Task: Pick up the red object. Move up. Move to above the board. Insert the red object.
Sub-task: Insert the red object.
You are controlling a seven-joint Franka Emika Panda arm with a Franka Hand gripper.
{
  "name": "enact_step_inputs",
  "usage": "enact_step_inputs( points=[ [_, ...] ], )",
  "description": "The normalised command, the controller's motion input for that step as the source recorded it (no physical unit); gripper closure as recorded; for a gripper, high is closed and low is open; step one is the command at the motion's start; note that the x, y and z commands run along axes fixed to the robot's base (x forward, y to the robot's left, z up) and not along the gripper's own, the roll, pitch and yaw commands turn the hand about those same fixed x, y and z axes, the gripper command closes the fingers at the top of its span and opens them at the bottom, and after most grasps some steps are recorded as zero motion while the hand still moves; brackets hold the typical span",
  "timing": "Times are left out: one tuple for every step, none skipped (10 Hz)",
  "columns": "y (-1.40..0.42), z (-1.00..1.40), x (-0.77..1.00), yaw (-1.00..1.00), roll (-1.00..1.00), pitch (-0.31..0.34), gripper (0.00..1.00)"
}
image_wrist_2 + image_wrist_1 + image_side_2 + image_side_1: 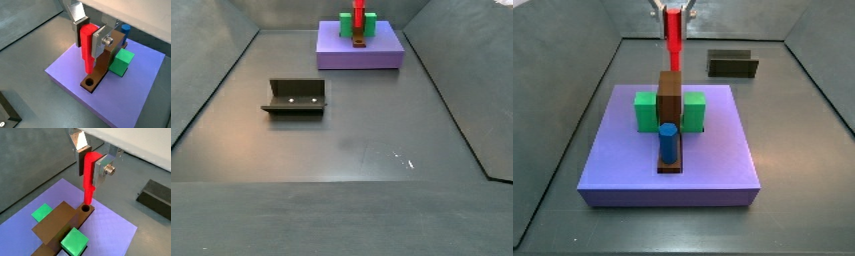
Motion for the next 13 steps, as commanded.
enact_step_inputs(
  points=[
    [0.02,-0.23,0.0,-0.01,0.04,-0.091,1.0],
    [0.03,-0.18,0.0,0.0,0.03,-0.084,1.0],
    [0.01,-0.11,0.0,0.0,0.02,-0.063,1.0],
    [0.0,-0.04,0.0,0.0,0.03,-0.044,1.0],
    [0.0,0.0,-0.02,0.0,0.02,-0.03,1.0],
    [0.0,0.0,0.0,0.0,0.0,-0.004,1.0],
    [0.0,0.0,0.0,0.0,0.0,-0.001,1.0],
    [0.0,-0.01,0.0,0.0,0.0,0.0,1.0],
    [0.0,-0.01,-0.01,0.0,0.0,-0.006,1.0],
    [0.0,-0.02,0.0,0.0,0.01,-0.004,1.0],
    [0.0,-0.03,0.0,0.0,0.02,-0.003,1.0],
    [0.01,-0.08,0.0,0.0,0.04,-0.009,1.0],
    [0.04,-0.09,0.0,0.0,0.05,-0.014,1.0]
  ],
)
